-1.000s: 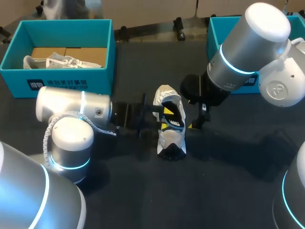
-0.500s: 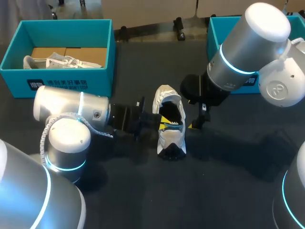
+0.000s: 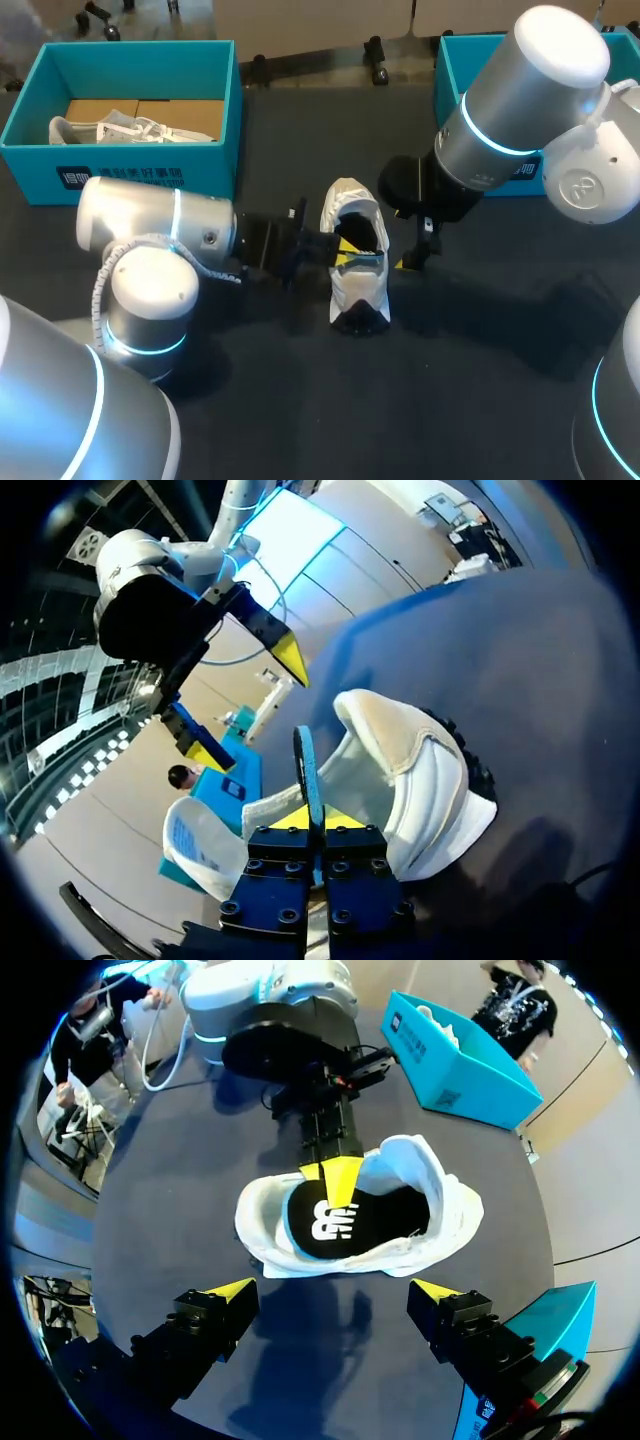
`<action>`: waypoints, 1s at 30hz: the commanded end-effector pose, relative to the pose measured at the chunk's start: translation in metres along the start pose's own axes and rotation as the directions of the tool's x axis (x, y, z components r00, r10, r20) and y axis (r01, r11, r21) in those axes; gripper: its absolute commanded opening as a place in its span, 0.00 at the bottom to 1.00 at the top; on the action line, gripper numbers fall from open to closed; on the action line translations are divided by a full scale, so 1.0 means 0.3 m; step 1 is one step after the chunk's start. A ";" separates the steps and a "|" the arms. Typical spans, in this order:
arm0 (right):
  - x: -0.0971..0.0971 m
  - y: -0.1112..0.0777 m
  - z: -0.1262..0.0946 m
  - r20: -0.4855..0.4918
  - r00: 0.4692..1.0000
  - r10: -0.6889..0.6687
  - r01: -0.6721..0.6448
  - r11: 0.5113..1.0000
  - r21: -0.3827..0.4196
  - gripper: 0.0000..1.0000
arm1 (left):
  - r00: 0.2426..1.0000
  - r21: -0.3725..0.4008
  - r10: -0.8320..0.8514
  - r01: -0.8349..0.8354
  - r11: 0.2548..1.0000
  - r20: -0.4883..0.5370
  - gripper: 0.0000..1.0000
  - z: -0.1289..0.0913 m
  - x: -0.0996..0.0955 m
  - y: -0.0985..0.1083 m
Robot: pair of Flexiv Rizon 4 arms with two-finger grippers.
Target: Take the shoe out of the shoebox, open the shoe tongue, remove and reinsert the insole, then place the shoe into the shoebox
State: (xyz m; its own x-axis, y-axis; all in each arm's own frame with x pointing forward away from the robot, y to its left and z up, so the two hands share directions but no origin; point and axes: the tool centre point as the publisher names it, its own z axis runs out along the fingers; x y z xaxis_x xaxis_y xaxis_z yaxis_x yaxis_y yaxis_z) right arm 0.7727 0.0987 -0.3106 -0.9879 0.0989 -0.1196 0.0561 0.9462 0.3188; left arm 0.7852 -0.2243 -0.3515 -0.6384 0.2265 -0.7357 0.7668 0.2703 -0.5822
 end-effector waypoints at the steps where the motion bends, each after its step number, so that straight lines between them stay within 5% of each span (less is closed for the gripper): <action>1: 0.002 0.002 0.003 0.002 1.000 0.001 -0.001 1.000 0.002 1.00 | 1.000 0.025 0.005 -0.005 1.000 0.012 0.40 -0.033 -0.007 -0.027; 5: 0.002 0.002 0.003 0.002 1.000 0.001 -0.001 1.000 0.002 1.00 | 1.000 0.055 0.003 -0.005 0.998 0.024 0.40 -0.044 -0.022 -0.058; 9: 0.002 0.002 0.003 0.002 1.000 0.001 -0.001 1.000 0.002 1.00 | 1.000 0.072 0.004 -0.004 0.997 0.005 0.31 -0.037 -0.006 -0.075; 10: 0.002 0.002 0.003 0.002 1.000 0.001 -0.001 1.000 0.002 1.00 | 1.000 0.071 0.009 -0.008 0.997 -0.007 0.26 -0.031 0.001 -0.074; 12: 0.002 0.002 0.003 0.002 1.000 0.001 -0.001 1.000 0.002 1.00 | 1.000 0.071 0.014 -0.013 0.997 -0.011 0.00 -0.024 0.009 -0.069; 25: 0.002 0.002 0.003 0.002 1.000 0.001 -0.001 1.000 0.002 1.00 | 0.999 0.031 0.000 0.002 1.000 -0.040 0.00 -0.047 0.020 -0.028; 26: 0.002 0.002 0.003 0.002 1.000 0.001 -0.001 1.000 0.002 1.00 | 0.999 0.032 0.000 0.001 0.999 -0.037 0.33 -0.054 0.016 -0.037; 27: 0.002 0.002 0.003 0.002 1.000 0.001 -0.001 1.000 0.002 1.00 | 1.000 0.036 -0.001 0.002 0.999 -0.029 0.93 -0.061 0.011 -0.046; 30: 0.002 0.002 0.003 0.002 1.000 0.001 -0.001 1.000 0.002 1.00 | 1.000 0.050 0.008 -0.007 0.999 -0.017 1.00 -0.082 -0.012 -0.073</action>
State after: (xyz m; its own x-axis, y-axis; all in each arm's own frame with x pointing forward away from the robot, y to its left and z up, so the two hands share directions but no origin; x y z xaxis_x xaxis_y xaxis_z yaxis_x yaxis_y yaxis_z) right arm 0.7727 0.0987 -0.3106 -0.9879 0.0988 -0.1196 0.0561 0.9462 0.3187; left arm 0.7741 -0.2159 -0.3360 -0.6346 0.2447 -0.7331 0.7727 0.2213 -0.5950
